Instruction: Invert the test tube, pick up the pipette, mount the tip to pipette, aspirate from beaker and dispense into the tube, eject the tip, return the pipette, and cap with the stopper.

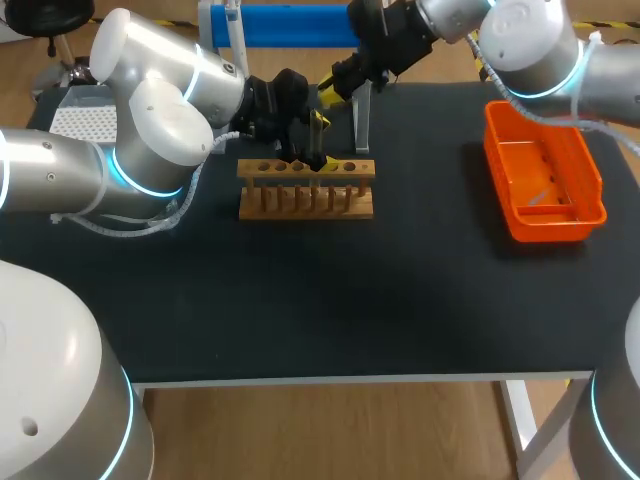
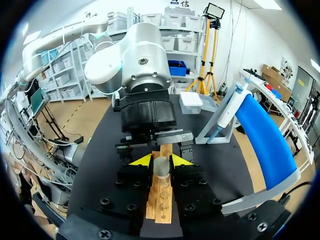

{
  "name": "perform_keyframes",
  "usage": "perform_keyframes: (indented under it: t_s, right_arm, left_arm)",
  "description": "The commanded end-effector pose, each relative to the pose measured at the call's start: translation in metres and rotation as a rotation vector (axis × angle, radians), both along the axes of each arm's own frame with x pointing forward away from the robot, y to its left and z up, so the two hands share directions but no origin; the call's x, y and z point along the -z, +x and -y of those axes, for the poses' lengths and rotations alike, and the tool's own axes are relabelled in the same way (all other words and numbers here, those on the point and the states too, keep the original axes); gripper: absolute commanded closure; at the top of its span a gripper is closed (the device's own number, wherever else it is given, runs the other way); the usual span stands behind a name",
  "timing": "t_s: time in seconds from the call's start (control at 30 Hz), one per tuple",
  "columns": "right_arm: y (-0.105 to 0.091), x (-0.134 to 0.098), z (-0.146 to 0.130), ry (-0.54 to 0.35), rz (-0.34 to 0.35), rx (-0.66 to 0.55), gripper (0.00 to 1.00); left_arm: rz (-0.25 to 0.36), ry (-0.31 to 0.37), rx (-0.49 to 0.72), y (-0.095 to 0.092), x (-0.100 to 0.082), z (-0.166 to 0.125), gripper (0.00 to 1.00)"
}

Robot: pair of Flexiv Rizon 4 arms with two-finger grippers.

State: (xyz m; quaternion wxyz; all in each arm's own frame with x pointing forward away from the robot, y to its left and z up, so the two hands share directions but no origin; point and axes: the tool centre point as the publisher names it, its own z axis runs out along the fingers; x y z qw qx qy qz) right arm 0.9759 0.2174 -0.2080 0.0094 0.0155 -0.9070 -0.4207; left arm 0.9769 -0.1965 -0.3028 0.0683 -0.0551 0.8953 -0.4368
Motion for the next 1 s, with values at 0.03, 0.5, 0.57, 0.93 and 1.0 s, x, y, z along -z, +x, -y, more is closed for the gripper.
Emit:
perform_keyframes:
  t_s: [0.03, 0.5, 0.57, 0.93, 1.0]
  right_arm:
    - [0.002, 0.002, -0.004, -0.007, -0.007, -0.007, 1.0]
    - [0.001, 0.01, -0.009, -0.014, -0.022, -0.016, 1.0]
    - [0.001, 0.012, -0.009, -0.016, -0.023, -0.017, 1.0]
    - [0.001, 0.02, -0.011, -0.035, -0.026, -0.019, 1.0]
    - [0.001, 0.021, -0.011, -0.038, -0.028, -0.019, 1.0]
  left_arm:
    - [-0.003, 0.003, 0.002, 0.001, 0.0, 0.001, 0.0]
    - [-0.003, 0.003, 0.002, 0.001, 0.0, 0.001, 0.0]
    - [-0.003, 0.003, 0.002, 0.001, 0.0, 0.001, 0.0]
    - [-0.003, 0.003, 0.002, 0.001, 0.0, 0.001, 0.0]
    - [-0.003, 0.003, 0.002, 0.001, 0.0, 0.001, 0.0]
